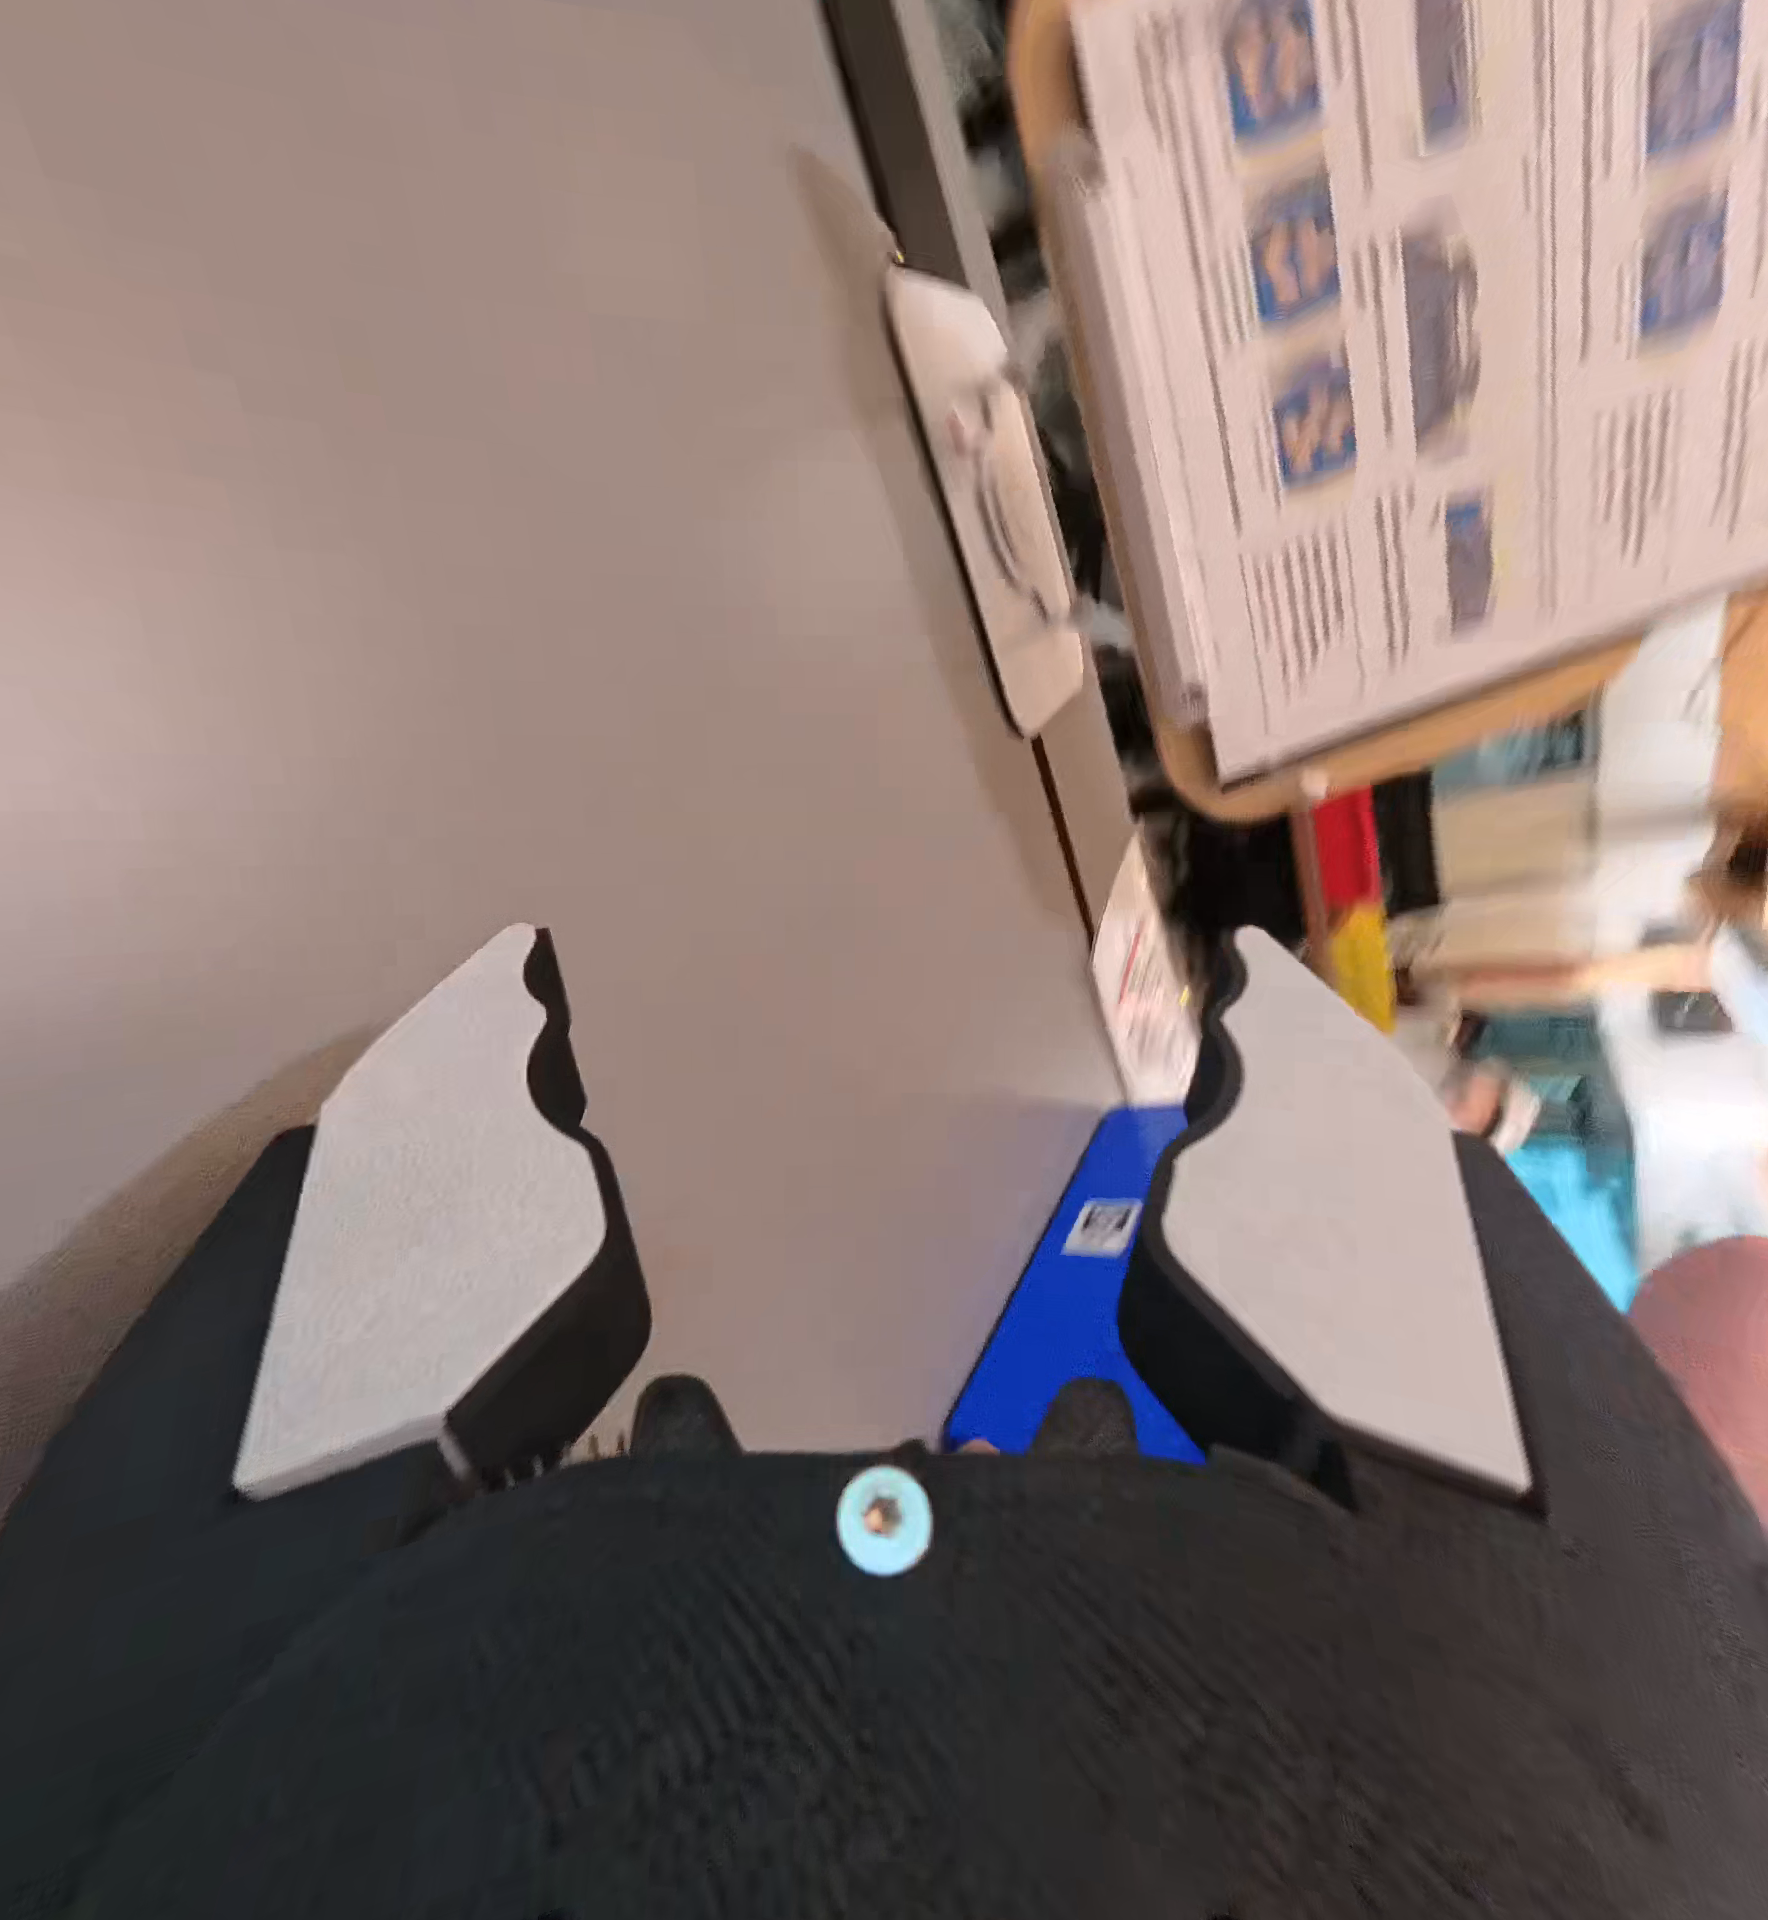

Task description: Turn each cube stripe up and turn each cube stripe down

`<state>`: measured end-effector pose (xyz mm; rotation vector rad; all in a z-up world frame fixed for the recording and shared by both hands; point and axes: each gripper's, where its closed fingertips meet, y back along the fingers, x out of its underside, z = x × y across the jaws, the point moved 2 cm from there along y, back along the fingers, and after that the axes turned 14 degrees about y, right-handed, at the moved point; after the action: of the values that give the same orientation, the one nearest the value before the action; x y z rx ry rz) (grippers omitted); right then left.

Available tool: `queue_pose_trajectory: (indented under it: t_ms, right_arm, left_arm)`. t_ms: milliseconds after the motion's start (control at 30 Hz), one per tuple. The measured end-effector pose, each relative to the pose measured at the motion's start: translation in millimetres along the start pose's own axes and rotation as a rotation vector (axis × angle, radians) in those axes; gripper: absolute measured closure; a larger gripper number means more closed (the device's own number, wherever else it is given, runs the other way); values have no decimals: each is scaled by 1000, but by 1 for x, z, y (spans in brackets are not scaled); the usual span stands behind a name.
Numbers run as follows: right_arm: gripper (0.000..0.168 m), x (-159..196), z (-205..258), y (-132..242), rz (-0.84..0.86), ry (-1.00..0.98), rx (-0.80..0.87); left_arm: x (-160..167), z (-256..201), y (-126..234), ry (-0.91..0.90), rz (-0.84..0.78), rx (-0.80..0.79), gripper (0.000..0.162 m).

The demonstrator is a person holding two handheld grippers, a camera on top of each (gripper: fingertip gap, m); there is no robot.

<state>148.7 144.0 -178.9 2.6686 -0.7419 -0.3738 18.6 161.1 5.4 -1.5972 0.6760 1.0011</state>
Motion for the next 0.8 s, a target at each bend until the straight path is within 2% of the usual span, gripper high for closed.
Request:
queue_pose_trajectory:
  t_ms: [67, 167, 267, 367, 467, 800]
  right_arm:
    - [53, -21, 12, 19, -109, 179, 2]
    - [48, -57, 34, 54, -233, 450, 9]
    - [49, -79, 41, 79, -204, 696, 47]
    - [50, -99, 36, 91, -205, 748, 82]
    - [52, -106, 38, 94, -180, 796, 47]
    - [67, -117, 51, 91, -168, 818, -58]
  left_arm:
    - [8, 47, 0, -29, 71, -145, 41]
    - [40, 99, 0, -130, 270, -307, 41]
    - [70, 126, 2, -188, 407, -431, 42]
    - [86, 136, 2, -284, 441, -524, 43]
    - [102, 141, 3, -368, 489, -590, 48]
    - [115, 135, 3, -340, 523, -610, 46]
